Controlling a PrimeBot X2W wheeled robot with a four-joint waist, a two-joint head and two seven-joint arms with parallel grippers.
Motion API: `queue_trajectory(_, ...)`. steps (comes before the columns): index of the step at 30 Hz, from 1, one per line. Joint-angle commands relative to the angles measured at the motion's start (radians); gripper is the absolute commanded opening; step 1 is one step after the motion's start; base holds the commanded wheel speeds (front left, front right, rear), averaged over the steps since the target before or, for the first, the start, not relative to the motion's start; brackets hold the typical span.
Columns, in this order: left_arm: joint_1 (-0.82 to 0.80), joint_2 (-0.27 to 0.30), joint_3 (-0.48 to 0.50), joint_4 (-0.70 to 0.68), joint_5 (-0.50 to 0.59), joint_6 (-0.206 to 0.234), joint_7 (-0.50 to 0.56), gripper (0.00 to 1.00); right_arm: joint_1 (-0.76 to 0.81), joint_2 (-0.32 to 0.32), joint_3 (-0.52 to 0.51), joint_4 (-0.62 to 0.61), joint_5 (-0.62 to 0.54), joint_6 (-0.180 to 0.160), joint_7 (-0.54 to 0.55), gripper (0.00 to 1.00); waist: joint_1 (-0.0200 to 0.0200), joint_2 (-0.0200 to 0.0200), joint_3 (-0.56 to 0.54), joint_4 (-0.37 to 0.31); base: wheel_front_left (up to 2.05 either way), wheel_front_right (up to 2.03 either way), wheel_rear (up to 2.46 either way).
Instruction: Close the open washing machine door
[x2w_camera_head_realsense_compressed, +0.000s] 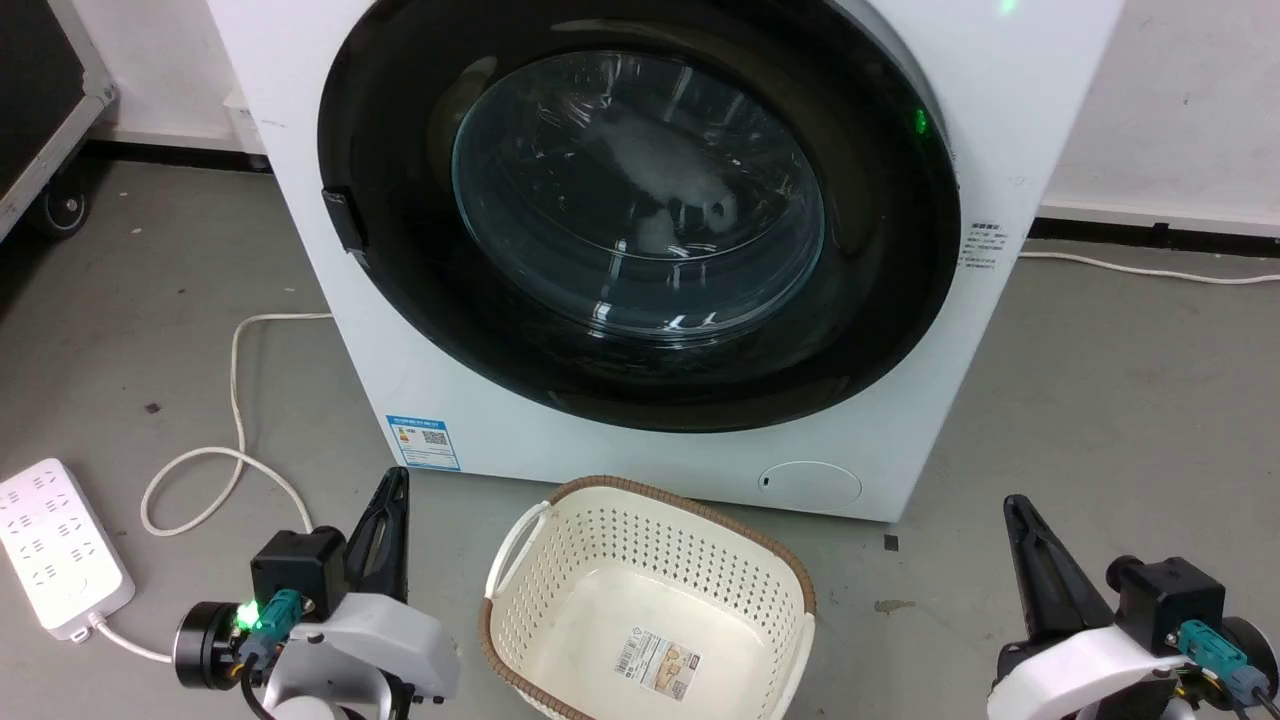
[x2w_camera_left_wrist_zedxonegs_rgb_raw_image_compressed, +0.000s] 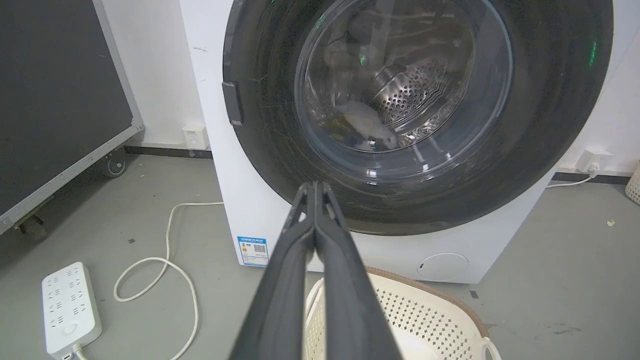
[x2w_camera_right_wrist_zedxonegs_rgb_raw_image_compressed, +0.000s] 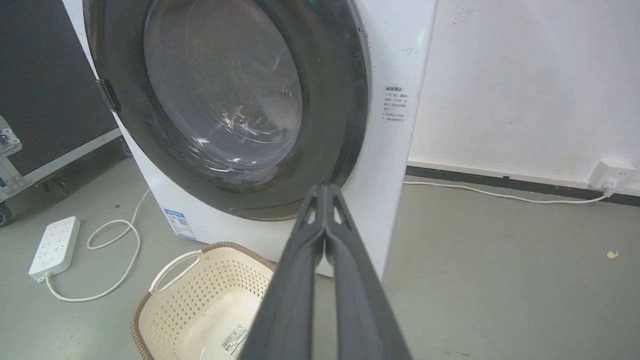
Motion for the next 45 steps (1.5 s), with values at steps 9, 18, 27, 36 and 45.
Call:
queue_trajectory(9, 0.029, -0.012, 0.009, -0.029, 0.027, 0.008, 0.016, 0.0, 0.005, -0.001, 0.004, -0.018, -0.014, 0.0, 0.017, 0.0, 0.0, -0.0001, 0.001, 0.006, 0.0, 0.0, 0.0)
queue_trajectory(18, 0.044, -0.02, 0.016, -0.058, 0.049, 0.013, 0.035, 0.0, 0.005, -0.001, 0.009, -0.032, -0.026, 0.0, 0.034, 0.0, 0.0, -0.0001, 0.002, 0.015, 0.0, 0.0, 0.0)
queue_trajectory(27, 0.06, -0.028, 0.023, -0.087, 0.071, 0.018, 0.053, 0.0, 0.006, -0.001, 0.013, -0.046, -0.039, 0.001, 0.051, 0.0, 0.0, -0.0001, 0.003, 0.023, 0.0, 0.0, 0.0)
queue_trajectory(36, 0.076, -0.035, 0.031, -0.116, 0.093, 0.023, 0.072, 0.0, 0.007, -0.001, 0.017, -0.06, -0.051, 0.001, 0.068, 0.0, 0.0, -0.0001, 0.004, 0.031, 0.0, 0.0, 0.0)
queue_trajectory(45, 0.092, -0.043, 0.038, -0.145, 0.115, 0.028, 0.091, 0.0, 0.008, -0.001, 0.022, -0.074, -0.063, 0.001, 0.085, 0.0, 0.0, -0.0001, 0.005, 0.039, 0.0, 0.0, 0.0)
